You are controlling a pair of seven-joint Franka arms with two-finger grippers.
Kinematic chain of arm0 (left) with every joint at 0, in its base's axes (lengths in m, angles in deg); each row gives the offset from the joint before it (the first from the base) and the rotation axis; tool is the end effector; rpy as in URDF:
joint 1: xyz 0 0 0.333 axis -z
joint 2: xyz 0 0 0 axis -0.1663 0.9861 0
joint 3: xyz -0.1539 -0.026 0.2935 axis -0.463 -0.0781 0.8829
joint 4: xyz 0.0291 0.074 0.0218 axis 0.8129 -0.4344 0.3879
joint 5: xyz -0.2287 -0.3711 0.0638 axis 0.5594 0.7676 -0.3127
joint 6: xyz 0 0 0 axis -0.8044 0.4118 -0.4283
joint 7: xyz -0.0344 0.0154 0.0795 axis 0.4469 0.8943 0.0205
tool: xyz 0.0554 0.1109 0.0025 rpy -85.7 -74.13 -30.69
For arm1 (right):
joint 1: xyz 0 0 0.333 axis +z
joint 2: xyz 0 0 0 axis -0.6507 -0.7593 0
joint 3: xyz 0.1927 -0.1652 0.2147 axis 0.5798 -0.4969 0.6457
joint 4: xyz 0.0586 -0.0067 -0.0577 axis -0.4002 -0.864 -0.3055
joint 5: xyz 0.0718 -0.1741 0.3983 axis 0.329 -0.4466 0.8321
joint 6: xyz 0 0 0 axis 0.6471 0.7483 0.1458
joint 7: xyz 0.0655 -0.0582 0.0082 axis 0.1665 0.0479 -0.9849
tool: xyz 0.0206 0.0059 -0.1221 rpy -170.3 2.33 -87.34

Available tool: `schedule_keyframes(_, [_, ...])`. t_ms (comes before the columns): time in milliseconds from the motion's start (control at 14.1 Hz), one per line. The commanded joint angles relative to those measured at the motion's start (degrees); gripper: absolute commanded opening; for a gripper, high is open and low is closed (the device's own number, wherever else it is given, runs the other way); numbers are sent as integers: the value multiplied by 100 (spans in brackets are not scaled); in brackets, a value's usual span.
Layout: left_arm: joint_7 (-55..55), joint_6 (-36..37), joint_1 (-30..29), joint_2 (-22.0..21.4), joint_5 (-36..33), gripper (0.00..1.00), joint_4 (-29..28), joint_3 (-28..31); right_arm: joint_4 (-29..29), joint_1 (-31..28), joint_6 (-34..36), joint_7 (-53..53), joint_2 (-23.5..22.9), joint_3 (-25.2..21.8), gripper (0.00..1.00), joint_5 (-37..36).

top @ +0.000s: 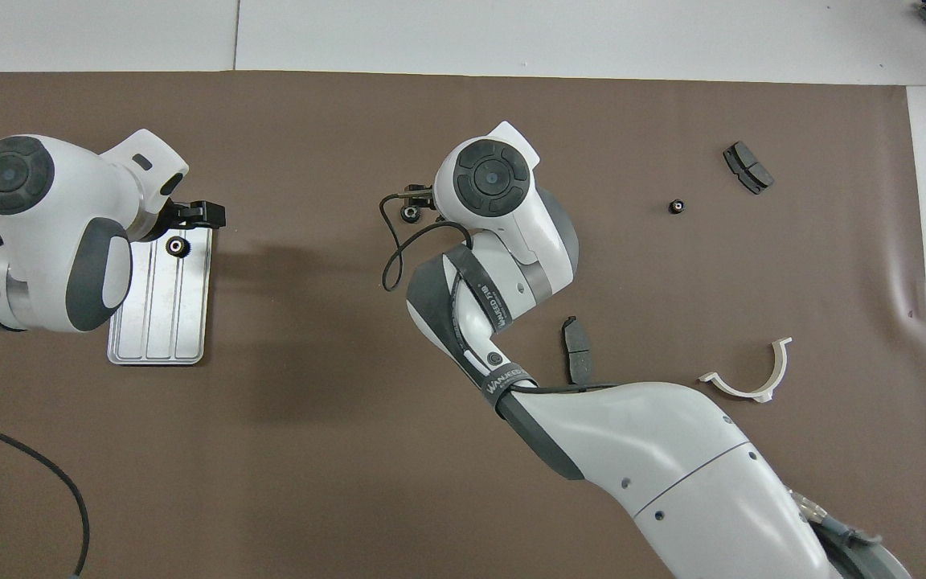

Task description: Place bearing gear from tray to pile

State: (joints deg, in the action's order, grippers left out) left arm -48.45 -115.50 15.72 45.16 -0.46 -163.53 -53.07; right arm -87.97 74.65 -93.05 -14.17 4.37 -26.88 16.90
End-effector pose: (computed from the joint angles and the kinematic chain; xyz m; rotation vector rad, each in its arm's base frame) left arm 0.6780 -0.0419 0.3234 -3.0915 -0.0386 -0.2731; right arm 0.7158 0.4404 0.3042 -3.0162 -0.0174 -0.4097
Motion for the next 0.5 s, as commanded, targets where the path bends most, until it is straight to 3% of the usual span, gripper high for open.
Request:
schedule_keyframes(0, [128,-366,-96,-98,-36,99,-368,-70,244,249,-359,146,-442,-39,100,-135])
schedule_keyframes(141, [382,-577,-218,-19,-36,95,-508,-70,244,259,-395,146,-478,-40,100,-380])
schedule_keyframes(283, [409,-648,-324,43,34,81,-562,-87,244,364,-683,207,-635,-31,100,-732])
schedule_keyframes(424, [410,-858,-333,131,166,75,-606,-87,244,365,-773,216,-671,-31,100,-943])
